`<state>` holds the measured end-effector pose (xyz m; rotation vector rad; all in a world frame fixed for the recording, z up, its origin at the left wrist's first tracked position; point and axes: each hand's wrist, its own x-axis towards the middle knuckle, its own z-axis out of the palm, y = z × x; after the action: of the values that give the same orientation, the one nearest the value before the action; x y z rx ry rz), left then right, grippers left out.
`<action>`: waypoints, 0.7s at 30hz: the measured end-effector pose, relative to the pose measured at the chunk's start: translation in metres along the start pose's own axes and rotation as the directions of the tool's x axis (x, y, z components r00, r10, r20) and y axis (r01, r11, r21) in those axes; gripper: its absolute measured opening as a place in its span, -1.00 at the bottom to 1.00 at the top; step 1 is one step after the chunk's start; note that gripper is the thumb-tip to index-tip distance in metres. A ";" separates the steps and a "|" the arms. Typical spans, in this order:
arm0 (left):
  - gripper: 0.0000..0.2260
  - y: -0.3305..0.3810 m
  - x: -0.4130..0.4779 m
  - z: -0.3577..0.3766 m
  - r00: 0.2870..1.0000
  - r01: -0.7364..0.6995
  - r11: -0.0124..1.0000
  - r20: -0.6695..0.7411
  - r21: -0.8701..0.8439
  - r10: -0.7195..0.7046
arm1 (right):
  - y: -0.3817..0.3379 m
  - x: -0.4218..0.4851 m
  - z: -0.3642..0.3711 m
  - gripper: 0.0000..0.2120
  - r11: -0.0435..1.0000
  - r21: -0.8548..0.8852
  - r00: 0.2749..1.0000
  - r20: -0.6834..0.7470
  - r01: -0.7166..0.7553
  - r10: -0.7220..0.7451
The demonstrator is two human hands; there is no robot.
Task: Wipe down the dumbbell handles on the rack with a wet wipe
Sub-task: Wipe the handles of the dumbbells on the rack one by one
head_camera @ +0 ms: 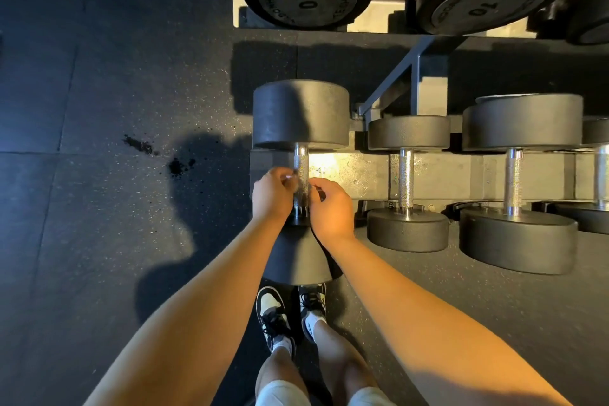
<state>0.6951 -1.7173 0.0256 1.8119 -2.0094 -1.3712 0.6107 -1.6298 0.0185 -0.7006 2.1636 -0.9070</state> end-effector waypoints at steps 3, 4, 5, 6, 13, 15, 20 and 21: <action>-0.76 -0.008 -0.002 -0.001 0.993 0.080 0.995 0.081 0.053 -0.084 | -0.004 -0.002 0.002 -0.78 0.998 -0.066 1.000 -0.015 -0.011 0.010; -0.75 -0.009 -0.003 -0.003 0.991 0.096 0.995 0.089 0.030 -0.098 | -0.006 -0.001 0.004 -0.78 0.996 -0.087 1.000 -0.010 -0.022 0.021; -0.75 -0.008 -0.003 -0.005 0.992 0.104 0.994 0.077 -0.018 -0.102 | -0.006 0.000 0.005 -0.80 0.994 -0.101 1.000 0.002 -0.029 0.029; -0.77 -0.007 -0.001 -0.006 0.994 0.101 0.992 0.050 -0.079 -0.097 | -0.006 0.001 0.006 -0.82 0.994 -0.105 0.999 0.015 -0.027 0.028; -0.84 0.014 0.009 -0.001 0.990 0.040 0.970 -0.125 -0.239 -0.071 | -0.002 0.003 0.006 -0.83 0.999 -0.031 1.000 -0.009 0.008 -0.008; -0.82 0.005 0.000 0.001 0.995 0.061 0.987 -0.069 -0.147 -0.072 | -0.005 0.002 0.004 -0.84 1.000 -0.024 1.000 -0.002 0.009 -0.009; -0.95 -0.009 -0.013 -0.002 0.988 0.094 0.985 0.112 0.142 -0.110 | -0.009 0.000 -0.004 -0.76 0.995 -0.089 0.990 0.125 -0.053 0.064; -0.93 -0.008 -0.015 -0.004 0.986 0.087 0.982 0.127 0.170 -0.109 | -0.009 -0.001 -0.006 -0.76 0.993 -0.096 0.987 0.139 -0.062 0.075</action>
<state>0.7073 -1.7059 0.0295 1.9597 -2.1878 -1.4309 0.6088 -1.6321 0.0293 -0.7090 2.0989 -0.7041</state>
